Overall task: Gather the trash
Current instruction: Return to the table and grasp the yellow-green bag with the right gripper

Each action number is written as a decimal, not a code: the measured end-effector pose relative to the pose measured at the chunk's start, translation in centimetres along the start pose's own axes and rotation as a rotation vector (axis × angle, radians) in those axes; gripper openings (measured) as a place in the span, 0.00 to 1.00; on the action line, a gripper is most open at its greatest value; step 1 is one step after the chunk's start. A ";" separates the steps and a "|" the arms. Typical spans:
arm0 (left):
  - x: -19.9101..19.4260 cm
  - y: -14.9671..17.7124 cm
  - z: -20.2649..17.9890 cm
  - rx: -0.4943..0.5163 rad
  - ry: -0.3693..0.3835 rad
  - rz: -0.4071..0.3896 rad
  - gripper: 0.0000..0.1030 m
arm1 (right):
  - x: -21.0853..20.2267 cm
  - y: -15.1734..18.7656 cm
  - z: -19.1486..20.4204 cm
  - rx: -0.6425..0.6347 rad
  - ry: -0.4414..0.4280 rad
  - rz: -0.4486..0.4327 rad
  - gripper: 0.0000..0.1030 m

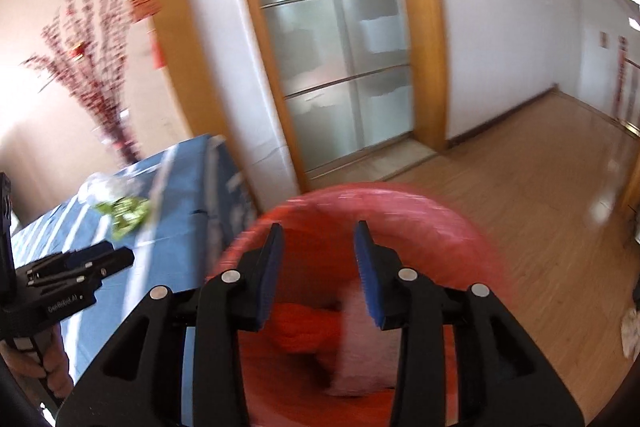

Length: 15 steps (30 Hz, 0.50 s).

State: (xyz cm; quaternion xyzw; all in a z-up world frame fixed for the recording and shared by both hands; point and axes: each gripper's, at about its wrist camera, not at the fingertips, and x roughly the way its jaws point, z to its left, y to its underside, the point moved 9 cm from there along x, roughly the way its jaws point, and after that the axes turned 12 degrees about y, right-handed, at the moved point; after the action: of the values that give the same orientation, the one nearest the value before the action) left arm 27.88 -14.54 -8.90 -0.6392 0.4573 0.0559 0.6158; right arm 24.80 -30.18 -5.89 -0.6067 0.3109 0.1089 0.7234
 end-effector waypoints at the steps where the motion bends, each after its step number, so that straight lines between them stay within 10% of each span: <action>1: -1.0 -0.1 1.7 -0.011 -0.028 -0.016 0.52 | 0.3 -0.1 1.9 -0.021 -0.030 0.009 0.37; 15: -11.6 2.4 23.0 -0.254 -0.332 -0.127 0.54 | 5.5 1.4 28.1 -0.272 -0.335 0.136 0.37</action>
State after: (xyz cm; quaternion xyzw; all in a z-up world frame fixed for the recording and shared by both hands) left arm 30.99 11.18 -8.69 -0.7212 0.2978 0.1786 0.5994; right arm 37.29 -4.48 -8.26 -0.6496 0.2091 0.2975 0.6677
